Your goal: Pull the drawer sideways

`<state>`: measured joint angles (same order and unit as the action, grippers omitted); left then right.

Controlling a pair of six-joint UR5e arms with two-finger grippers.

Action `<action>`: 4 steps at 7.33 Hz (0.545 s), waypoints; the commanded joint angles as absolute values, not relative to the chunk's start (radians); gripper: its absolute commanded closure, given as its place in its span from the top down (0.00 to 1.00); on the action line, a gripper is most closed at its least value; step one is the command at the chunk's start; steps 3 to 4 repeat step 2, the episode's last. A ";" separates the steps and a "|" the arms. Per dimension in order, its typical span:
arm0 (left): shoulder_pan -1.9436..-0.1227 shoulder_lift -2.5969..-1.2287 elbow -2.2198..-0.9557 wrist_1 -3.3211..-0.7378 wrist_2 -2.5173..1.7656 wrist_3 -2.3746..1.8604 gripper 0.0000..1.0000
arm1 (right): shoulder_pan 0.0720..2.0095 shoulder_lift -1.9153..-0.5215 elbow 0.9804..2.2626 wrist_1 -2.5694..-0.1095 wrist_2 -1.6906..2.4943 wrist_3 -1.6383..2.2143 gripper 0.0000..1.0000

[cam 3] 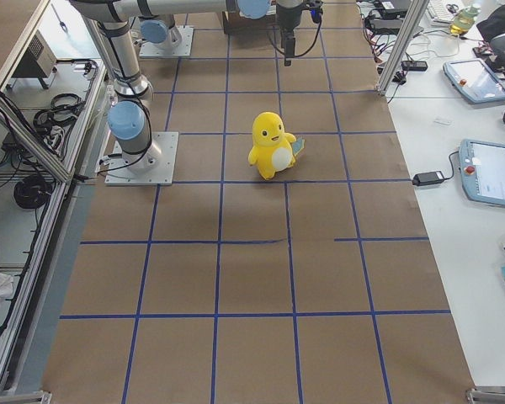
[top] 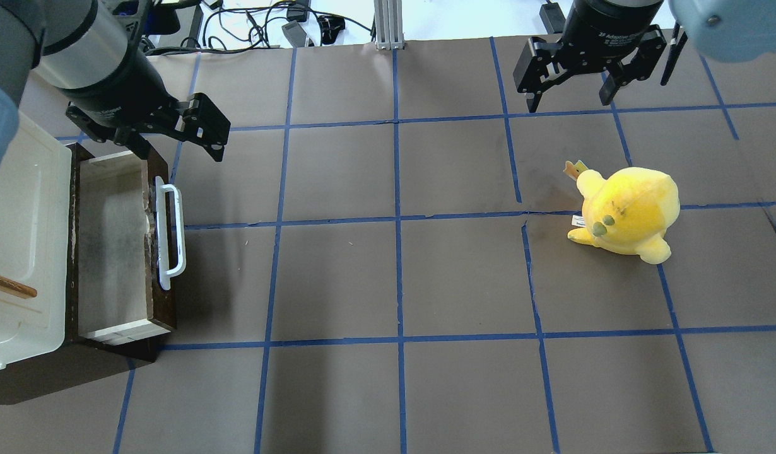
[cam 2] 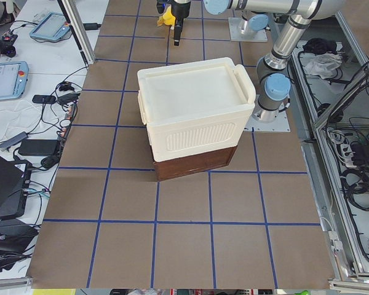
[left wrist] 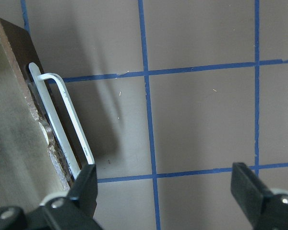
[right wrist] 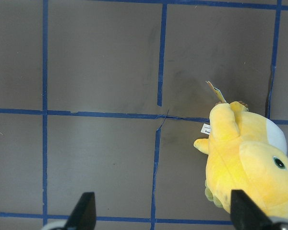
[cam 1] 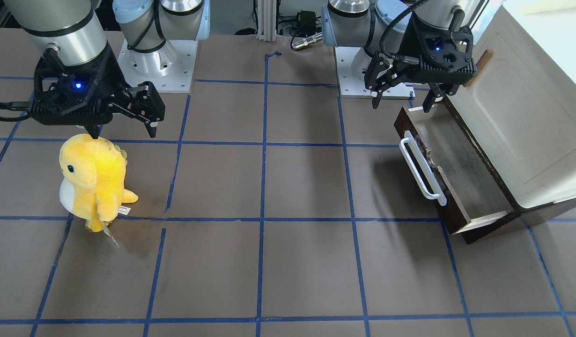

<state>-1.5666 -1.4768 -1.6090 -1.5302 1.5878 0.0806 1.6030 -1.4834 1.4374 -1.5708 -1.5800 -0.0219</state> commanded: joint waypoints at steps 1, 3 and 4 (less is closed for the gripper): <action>-1.566 -1.476 -1.608 -1.531 1.591 0.078 1.00 | 1.603 -1.483 1.437 -1.571 -1.580 -0.023 1.00; -1.565 -1.479 -1.608 -1.531 1.586 0.075 1.00 | 1.603 -1.483 1.437 -1.571 -1.580 -0.021 1.00; -1.565 -1.479 -1.608 -1.531 1.586 0.075 1.00 | 1.603 -1.483 1.437 -1.571 -1.580 -0.021 1.00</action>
